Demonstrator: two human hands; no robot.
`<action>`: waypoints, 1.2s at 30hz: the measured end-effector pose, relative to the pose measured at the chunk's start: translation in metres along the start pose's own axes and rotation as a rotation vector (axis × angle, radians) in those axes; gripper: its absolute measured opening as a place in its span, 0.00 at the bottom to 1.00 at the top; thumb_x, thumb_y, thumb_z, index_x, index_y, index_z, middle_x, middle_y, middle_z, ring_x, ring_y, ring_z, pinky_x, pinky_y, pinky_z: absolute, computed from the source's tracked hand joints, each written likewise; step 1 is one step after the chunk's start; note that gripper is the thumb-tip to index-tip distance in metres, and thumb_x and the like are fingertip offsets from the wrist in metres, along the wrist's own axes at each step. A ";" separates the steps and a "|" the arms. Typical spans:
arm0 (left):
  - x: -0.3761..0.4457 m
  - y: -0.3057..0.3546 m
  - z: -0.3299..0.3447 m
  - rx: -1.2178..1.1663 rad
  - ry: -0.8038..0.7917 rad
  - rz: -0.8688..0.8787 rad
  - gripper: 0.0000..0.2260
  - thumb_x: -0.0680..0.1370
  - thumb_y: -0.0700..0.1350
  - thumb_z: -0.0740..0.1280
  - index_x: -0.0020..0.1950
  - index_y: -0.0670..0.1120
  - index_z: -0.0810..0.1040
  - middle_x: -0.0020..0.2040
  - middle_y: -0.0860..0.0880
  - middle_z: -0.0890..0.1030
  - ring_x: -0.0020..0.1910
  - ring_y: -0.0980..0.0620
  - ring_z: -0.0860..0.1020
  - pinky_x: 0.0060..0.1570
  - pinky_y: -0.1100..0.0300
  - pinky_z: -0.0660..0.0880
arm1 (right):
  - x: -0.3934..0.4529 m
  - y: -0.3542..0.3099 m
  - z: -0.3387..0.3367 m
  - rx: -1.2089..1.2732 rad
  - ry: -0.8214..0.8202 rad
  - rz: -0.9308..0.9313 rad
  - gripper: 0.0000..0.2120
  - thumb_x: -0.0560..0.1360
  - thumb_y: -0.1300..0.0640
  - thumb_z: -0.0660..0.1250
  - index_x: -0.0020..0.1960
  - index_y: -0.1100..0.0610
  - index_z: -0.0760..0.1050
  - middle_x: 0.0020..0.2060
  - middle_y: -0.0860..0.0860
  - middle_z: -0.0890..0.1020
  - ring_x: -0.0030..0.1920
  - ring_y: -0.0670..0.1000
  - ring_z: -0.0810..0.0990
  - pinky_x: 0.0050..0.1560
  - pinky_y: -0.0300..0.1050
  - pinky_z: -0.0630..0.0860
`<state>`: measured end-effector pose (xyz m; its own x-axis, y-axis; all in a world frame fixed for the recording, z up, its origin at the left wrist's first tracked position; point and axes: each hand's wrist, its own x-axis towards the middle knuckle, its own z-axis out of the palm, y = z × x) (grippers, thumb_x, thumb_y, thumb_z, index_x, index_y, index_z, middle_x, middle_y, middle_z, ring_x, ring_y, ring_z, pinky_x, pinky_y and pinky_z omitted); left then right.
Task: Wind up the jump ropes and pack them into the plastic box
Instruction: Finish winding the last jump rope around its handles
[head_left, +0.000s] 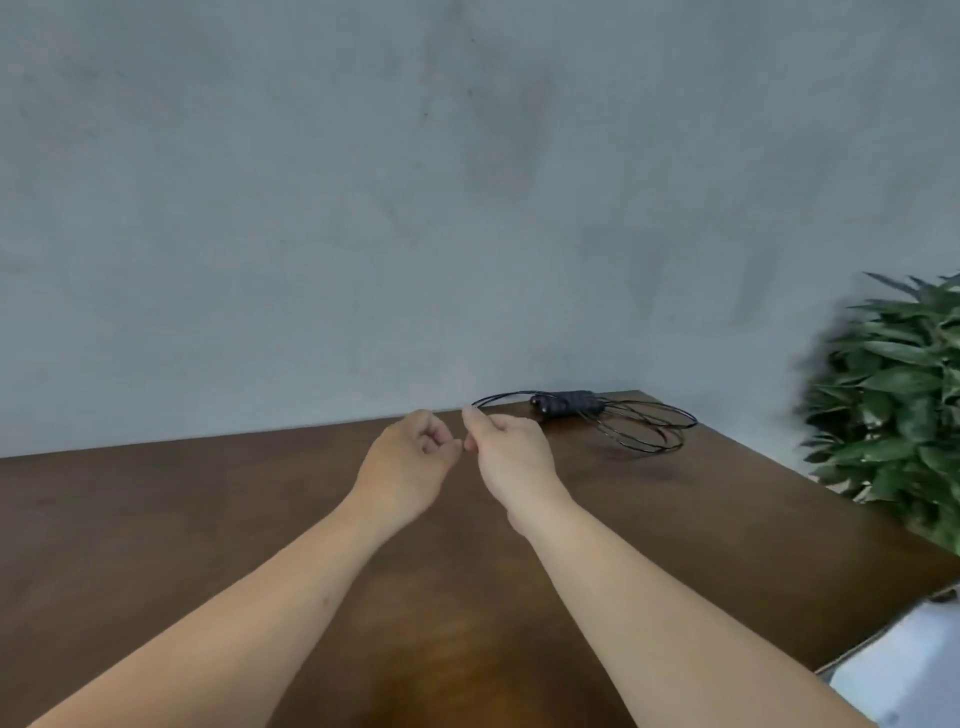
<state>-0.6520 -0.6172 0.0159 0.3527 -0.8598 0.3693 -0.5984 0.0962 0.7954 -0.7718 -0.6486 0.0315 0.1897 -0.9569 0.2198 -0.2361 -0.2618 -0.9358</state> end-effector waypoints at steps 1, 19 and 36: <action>0.006 0.007 0.020 0.003 -0.019 -0.002 0.09 0.76 0.44 0.69 0.38 0.47 0.72 0.26 0.55 0.68 0.20 0.59 0.65 0.24 0.66 0.60 | 0.008 0.008 -0.017 -0.008 -0.002 0.004 0.21 0.79 0.48 0.62 0.29 0.54 0.71 0.20 0.44 0.68 0.28 0.47 0.67 0.30 0.43 0.61; 0.201 0.037 0.216 0.255 -0.108 -0.096 0.10 0.78 0.47 0.65 0.36 0.50 0.73 0.37 0.53 0.77 0.39 0.53 0.75 0.37 0.61 0.68 | 0.221 0.118 -0.187 -0.179 -0.085 0.115 0.11 0.78 0.54 0.64 0.43 0.57 0.82 0.31 0.50 0.79 0.29 0.49 0.73 0.33 0.44 0.70; 0.347 0.016 0.322 0.901 -0.666 -0.156 0.29 0.79 0.47 0.65 0.78 0.45 0.59 0.75 0.46 0.66 0.71 0.45 0.68 0.68 0.53 0.68 | 0.418 0.203 -0.177 -0.871 -0.557 -0.099 0.46 0.66 0.56 0.76 0.79 0.51 0.58 0.75 0.50 0.64 0.73 0.55 0.66 0.69 0.50 0.69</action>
<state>-0.7707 -1.0750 0.0024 0.1762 -0.9527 -0.2478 -0.9769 -0.2001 0.0748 -0.9087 -1.1240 -0.0177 0.6072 -0.7904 -0.0806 -0.7601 -0.5484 -0.3486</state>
